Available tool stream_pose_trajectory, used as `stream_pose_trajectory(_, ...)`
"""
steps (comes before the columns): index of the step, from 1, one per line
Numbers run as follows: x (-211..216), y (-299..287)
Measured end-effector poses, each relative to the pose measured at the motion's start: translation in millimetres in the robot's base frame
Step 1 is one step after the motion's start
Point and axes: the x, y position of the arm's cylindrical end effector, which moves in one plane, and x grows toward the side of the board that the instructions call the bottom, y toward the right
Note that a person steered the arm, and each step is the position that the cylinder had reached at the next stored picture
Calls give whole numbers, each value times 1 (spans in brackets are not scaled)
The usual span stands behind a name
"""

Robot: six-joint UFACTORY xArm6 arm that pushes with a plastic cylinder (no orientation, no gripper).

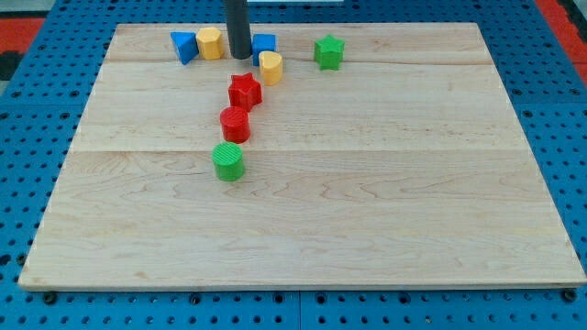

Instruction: Slide the yellow hexagon left of yellow heart

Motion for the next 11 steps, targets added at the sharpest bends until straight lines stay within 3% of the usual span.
stream_pose_trajectory(1, -55, -28)
stream_pose_trajectory(2, -52, -95)
stream_pose_trajectory(3, -32, -117)
stream_pose_trajectory(6, -3, -31)
stream_pose_trajectory(7, -22, -34)
stream_pose_trajectory(9, 49, 59)
stream_pose_trajectory(11, 52, 26)
